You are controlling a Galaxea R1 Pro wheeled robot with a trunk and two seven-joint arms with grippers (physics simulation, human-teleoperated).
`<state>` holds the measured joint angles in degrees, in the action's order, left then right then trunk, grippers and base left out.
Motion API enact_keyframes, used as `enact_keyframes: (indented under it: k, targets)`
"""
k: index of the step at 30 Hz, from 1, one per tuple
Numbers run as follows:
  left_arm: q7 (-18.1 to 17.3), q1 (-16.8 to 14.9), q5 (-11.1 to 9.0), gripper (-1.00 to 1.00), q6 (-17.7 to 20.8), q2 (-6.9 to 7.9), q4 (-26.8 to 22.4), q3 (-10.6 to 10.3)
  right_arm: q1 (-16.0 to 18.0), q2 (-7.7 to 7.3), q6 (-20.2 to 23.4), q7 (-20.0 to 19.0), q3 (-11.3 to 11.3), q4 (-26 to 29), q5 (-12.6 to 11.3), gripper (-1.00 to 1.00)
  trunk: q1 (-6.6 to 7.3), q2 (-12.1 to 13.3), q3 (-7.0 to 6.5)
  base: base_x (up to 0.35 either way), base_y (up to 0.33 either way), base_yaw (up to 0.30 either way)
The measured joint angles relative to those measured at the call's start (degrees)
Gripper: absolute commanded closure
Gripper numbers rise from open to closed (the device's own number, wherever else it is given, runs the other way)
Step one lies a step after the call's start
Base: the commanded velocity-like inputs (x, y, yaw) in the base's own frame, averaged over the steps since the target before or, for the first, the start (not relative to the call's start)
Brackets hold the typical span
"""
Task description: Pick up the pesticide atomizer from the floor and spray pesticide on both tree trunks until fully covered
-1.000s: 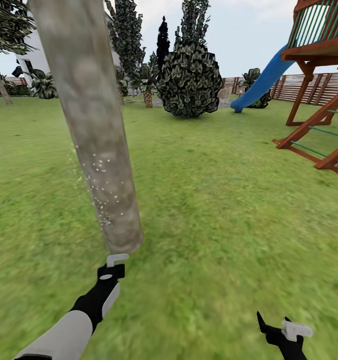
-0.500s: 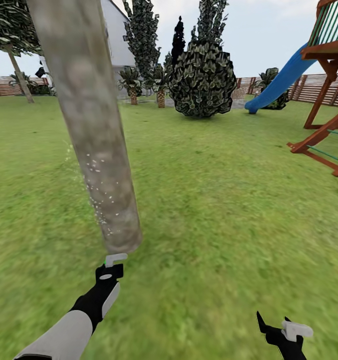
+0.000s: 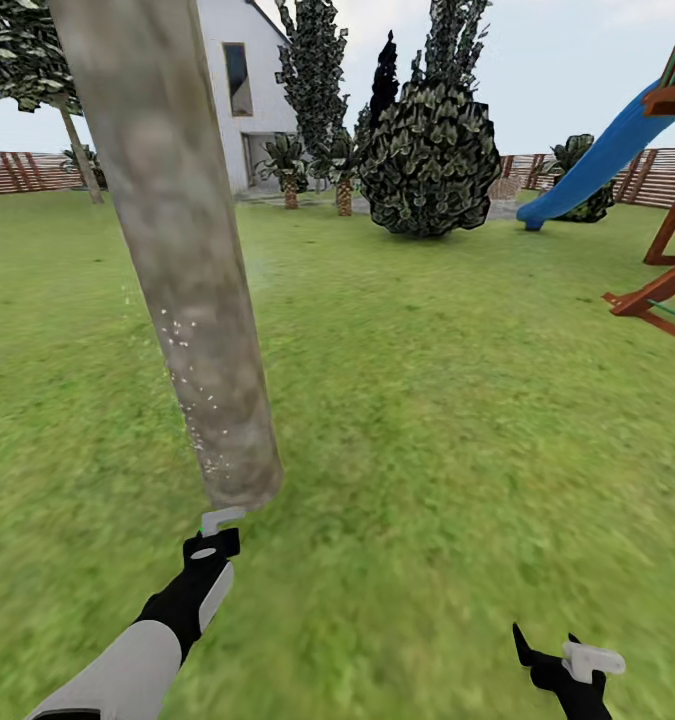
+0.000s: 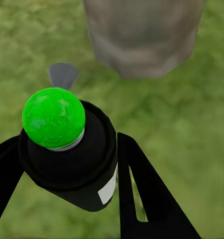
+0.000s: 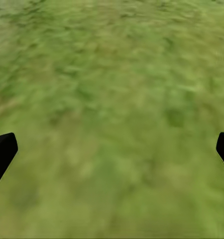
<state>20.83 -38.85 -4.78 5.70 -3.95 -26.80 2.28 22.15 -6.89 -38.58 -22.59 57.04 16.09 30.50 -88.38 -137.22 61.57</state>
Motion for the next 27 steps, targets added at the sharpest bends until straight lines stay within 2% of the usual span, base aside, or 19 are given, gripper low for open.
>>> enact_keyframes:
  k: [4, 12, 20, 27]
  targets:
    - [0.0, 0.0, 0.0, 1.0, -0.06, 0.0, 0.0, 0.02, 0.0, 0.02, 0.0, 0.0, 0.0, 0.0, 0.0, -1.0, 0.0, 0.0, 0.0, 0.245, -0.174, 0.048]
    - [0.0, 0.0, 0.03, 1.0, -0.08, 0.01, -0.09, 0.02, 0.0, 0.02, 0.0, 0.0, 0.0, 0.0, 0.0, -1.0, 0.0, 0.0, 0.0, 0.202, -0.205, 0.259]
    - [0.0, 0.0, 0.0, 1.0, -0.08, 0.0, -0.09, 0.02, 0.0, 0.04, 0.0, 0.0, 0.0, 0.0, 0.0, -1.0, 0.0, 0.0, 0.0, 0.022, -0.268, 0.109]
    - [0.0, 0.0, 0.33, 1.0, -0.08, -0.07, -0.09, 0.0, 0.0, 0.01, 0.0, 0.02, 0.0, 0.0, 0.0, -1.0, 0.0, 0.0, 0.0, 0.0, -0.271, 0.263]
